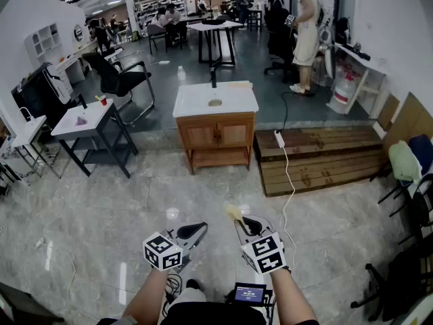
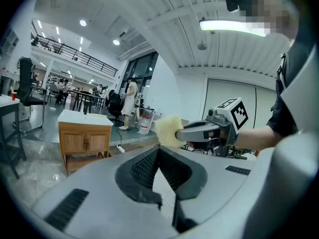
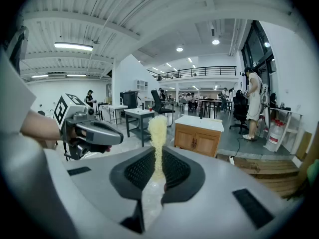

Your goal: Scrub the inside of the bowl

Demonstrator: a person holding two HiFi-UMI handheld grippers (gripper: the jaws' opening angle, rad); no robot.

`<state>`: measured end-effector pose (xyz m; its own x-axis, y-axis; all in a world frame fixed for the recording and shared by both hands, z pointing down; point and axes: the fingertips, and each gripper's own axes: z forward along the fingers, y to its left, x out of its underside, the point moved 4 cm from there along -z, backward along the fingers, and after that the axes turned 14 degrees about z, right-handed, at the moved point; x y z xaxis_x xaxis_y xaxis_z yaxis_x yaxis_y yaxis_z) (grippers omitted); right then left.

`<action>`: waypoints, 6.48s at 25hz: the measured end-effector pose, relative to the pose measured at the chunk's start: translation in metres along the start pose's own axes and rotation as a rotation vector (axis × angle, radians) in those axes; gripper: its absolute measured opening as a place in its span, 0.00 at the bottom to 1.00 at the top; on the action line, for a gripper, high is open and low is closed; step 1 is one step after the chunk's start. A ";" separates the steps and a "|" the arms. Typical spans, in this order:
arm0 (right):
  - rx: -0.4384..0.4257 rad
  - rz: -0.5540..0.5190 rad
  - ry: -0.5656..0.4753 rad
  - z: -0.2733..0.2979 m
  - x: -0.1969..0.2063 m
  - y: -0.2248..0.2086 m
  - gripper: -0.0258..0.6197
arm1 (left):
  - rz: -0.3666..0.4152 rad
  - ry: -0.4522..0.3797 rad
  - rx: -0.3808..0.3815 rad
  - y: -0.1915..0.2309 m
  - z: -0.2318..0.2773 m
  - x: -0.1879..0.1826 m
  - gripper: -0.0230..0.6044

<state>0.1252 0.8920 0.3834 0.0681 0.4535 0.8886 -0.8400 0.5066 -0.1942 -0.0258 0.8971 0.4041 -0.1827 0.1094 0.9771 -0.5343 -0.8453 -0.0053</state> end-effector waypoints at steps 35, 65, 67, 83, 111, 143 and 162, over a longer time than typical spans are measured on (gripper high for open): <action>-0.034 0.085 0.029 0.080 -0.031 -0.078 0.10 | -0.059 0.018 -0.066 0.109 0.061 0.015 0.04; -0.014 0.171 0.058 0.361 -0.169 -0.218 0.10 | -0.029 0.064 0.006 0.409 0.207 -0.002 0.04; -0.027 0.168 0.056 0.380 -0.185 -0.237 0.10 | -0.027 0.071 -0.004 0.431 0.225 -0.010 0.04; -0.085 0.157 0.099 0.490 -0.251 -0.355 0.10 | -0.085 0.050 -0.108 0.559 0.320 -0.035 0.04; 0.115 0.214 0.130 0.724 -0.376 -0.448 0.10 | -0.067 0.080 0.123 0.853 0.455 -0.038 0.04; 0.005 0.102 0.379 0.831 -0.337 -0.508 0.10 | -0.296 0.512 0.057 0.907 0.564 0.077 0.17; -0.056 -0.030 0.618 0.919 -0.272 -0.529 0.10 | -0.448 0.799 0.020 0.913 0.593 0.148 0.18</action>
<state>0.0560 -0.1731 0.6261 0.4041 0.7709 0.4924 -0.8046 0.5556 -0.2095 -0.0512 -0.1691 0.6700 -0.4829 0.7520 0.4488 -0.6796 -0.6450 0.3495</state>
